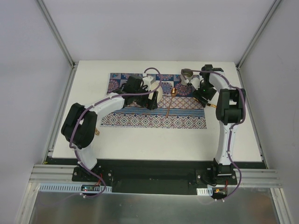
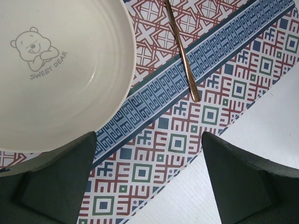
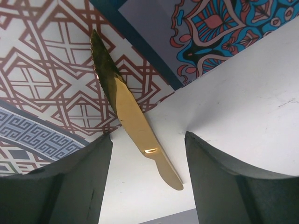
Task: Set the dinner table for one person
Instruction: Pick up the knife at the center of the board.
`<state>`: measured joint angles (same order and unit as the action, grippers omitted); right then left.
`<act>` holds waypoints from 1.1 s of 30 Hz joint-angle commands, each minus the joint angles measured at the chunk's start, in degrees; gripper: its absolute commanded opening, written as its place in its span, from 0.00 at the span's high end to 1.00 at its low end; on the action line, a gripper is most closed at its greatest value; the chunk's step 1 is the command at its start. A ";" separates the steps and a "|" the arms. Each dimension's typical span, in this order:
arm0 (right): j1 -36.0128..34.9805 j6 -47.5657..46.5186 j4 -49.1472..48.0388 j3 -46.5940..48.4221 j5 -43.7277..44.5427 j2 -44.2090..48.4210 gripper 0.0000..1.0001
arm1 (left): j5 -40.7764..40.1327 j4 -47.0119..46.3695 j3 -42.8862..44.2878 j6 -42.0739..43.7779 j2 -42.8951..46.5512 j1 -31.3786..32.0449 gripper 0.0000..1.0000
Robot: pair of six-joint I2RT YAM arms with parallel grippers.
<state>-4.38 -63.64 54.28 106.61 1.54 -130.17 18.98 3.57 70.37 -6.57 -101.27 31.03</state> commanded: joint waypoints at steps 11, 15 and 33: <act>-0.28 0.35 1.00 3.96 -1.01 -4.30 0.39 | 0.18 -1.38 2.14 1.38 -0.59 -0.88 0.06; -0.19 0.27 0.83 4.66 -1.10 -4.66 0.43 | 0.26 -1.38 2.32 1.30 -0.94 -0.97 0.06; 0.16 -0.35 0.47 7.12 -2.24 -8.17 0.54 | 0.62 -1.46 2.14 0.94 -2.26 -1.49 0.06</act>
<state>-4.38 -63.44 57.63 113.06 1.13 -134.30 19.05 3.51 70.81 -6.52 -102.39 30.26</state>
